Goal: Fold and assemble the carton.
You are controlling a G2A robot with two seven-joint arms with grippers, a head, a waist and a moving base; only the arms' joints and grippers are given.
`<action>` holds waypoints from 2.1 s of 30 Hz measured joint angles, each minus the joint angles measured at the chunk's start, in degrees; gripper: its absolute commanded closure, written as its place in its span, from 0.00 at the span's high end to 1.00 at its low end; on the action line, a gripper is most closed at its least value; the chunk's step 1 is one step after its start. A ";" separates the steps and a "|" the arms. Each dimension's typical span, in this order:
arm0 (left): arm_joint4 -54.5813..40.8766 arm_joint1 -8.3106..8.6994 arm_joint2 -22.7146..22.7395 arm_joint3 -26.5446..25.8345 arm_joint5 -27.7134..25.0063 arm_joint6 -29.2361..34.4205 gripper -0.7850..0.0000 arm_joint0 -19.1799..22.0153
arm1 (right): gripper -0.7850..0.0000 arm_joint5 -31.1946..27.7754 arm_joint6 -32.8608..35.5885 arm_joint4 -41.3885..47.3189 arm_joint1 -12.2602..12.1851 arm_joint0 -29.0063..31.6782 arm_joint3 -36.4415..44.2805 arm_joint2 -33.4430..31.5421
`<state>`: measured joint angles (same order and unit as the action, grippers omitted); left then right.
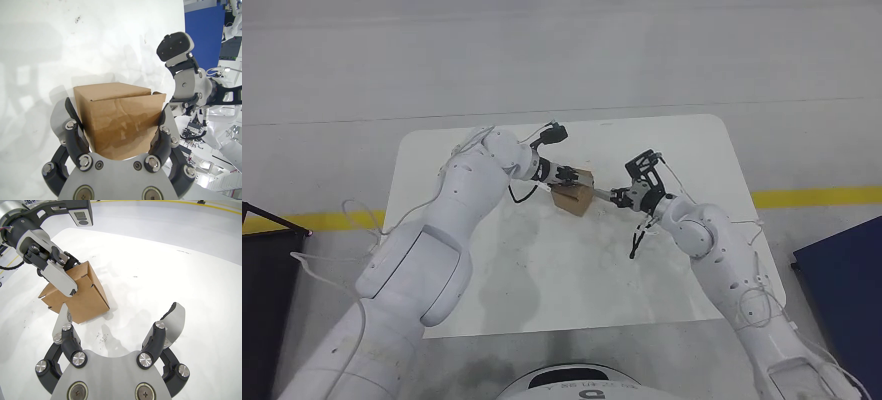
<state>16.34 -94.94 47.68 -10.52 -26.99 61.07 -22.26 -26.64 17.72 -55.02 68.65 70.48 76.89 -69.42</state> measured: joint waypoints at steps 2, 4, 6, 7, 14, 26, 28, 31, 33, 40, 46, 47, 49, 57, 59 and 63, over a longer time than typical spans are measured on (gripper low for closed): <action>0.00 0.00 0.00 0.00 0.00 0.00 0.93 0.00 | 1.00 0.00 0.00 0.00 0.00 0.00 0.01 -0.01; 0.00 0.00 0.00 0.00 0.00 0.00 0.92 0.00 | 1.00 0.00 0.00 0.00 0.00 0.00 0.01 -0.01; 0.00 0.00 0.00 0.00 0.00 0.00 0.91 0.00 | 1.00 0.00 0.00 0.00 0.00 0.00 0.00 -0.01; 0.00 0.00 0.00 0.00 0.00 0.00 0.91 0.00 | 1.00 0.00 0.00 0.00 0.00 0.00 0.00 -0.01; 0.00 0.00 0.00 0.00 0.00 0.00 0.91 0.00 | 1.00 0.00 0.00 0.00 0.00 0.00 0.00 0.00; -4.45 0.73 2.45 0.35 -2.30 0.38 1.00 0.95 | 1.00 0.53 -2.45 3.89 0.14 -0.73 -1.28 -0.87; -5.18 0.96 2.90 0.32 -2.72 0.44 1.00 1.05 | 1.00 0.20 -2.55 4.68 0.08 -0.73 -1.35 -1.31; -7.90 1.44 4.41 0.50 -3.73 0.42 1.00 1.27 | 1.00 -0.06 -2.86 6.31 -0.05 -0.67 -1.22 -2.31; -11.47 2.10 6.31 1.13 -5.14 0.72 1.00 1.23 | 1.00 -0.42 -2.86 8.03 -0.15 -0.46 -1.04 -3.13; -22.15 3.36 10.77 2.20 -8.53 1.02 1.00 0.32 | 1.00 -0.54 -2.73 8.59 -0.17 -0.39 -1.01 -3.31; -20.69 3.36 10.72 2.19 -8.50 1.01 1.00 0.33 | 1.00 -0.54 -2.73 8.59 -0.16 -0.39 -1.01 -3.31; -20.69 3.36 10.72 2.17 -8.51 1.00 1.00 0.32 | 1.00 -0.54 -2.73 8.59 -0.16 -0.39 -1.01 -3.31; -20.63 3.62 10.87 0.88 -9.27 1.08 1.00 -0.60 | 1.00 -1.67 -2.86 9.89 -0.11 -0.03 -1.00 -3.27; -31.21 9.30 16.26 -14.59 -9.96 6.31 0.86 -11.38 | 1.00 -11.89 -5.19 15.67 -0.71 0.09 -3.63 -5.70; -31.94 10.88 16.77 -18.59 -7.58 8.72 0.86 -14.12 | 0.98 -11.82 -6.02 14.41 -0.71 -0.05 -4.48 -5.43; -32.68 13.26 16.08 -25.78 -1.83 14.44 0.67 -18.50 | 0.98 -9.26 -9.98 7.52 -0.37 -0.59 -5.62 -3.23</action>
<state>-16.34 -81.68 63.76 -36.30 -28.82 75.51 -40.76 -35.90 7.74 -47.50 68.29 69.89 71.27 -72.65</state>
